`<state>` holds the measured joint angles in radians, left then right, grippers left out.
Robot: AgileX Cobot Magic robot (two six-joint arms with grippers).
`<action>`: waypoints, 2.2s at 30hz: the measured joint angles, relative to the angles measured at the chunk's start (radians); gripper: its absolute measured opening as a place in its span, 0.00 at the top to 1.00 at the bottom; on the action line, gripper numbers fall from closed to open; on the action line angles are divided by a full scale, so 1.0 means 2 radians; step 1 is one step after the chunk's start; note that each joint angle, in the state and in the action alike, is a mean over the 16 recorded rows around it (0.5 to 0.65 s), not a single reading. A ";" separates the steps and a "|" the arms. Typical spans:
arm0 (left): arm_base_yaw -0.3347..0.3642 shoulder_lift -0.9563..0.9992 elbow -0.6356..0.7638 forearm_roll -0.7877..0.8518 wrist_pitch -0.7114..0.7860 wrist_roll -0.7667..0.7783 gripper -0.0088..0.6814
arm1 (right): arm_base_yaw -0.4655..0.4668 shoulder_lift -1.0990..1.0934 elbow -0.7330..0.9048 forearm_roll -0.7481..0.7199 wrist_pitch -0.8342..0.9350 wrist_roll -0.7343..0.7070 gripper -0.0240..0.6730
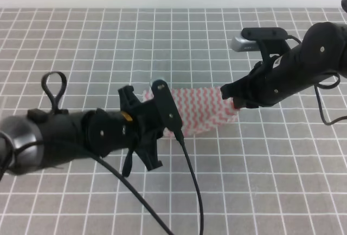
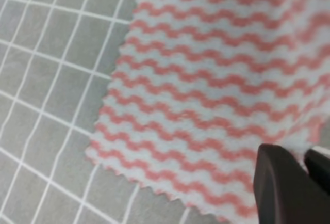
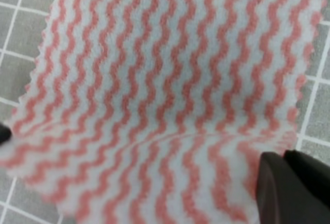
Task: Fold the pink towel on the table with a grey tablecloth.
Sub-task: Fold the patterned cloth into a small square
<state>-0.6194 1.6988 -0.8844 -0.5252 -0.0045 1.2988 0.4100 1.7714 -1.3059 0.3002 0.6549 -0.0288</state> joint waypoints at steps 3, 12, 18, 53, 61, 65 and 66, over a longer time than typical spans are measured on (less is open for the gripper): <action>0.006 -0.001 -0.008 0.000 0.005 0.000 0.99 | -0.001 0.000 0.000 -0.003 0.004 0.000 0.99; 0.019 0.004 -0.019 0.000 0.012 0.002 0.99 | -0.001 -0.001 0.000 -0.006 0.013 0.001 0.99; 0.021 0.014 -0.021 0.000 0.002 0.006 0.99 | -0.001 -0.001 0.000 -0.008 0.011 0.001 0.99; 0.034 0.074 -0.074 -0.021 -0.030 0.011 0.99 | -0.001 0.029 -0.001 -0.014 -0.063 0.001 0.99; 0.034 0.083 -0.074 -0.022 -0.045 0.011 0.99 | -0.001 0.032 -0.001 -0.015 -0.078 0.001 0.99; 0.034 0.087 -0.074 -0.022 -0.052 0.012 0.99 | -0.001 0.036 -0.001 -0.015 -0.082 0.001 0.99; 0.034 0.088 -0.074 -0.022 -0.053 0.012 0.99 | -0.001 0.037 -0.001 -0.015 -0.084 0.001 0.99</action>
<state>-0.5505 1.8738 -1.0324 -0.5701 -0.1115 1.3222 0.4078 1.8452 -1.3075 0.2709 0.4873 -0.0277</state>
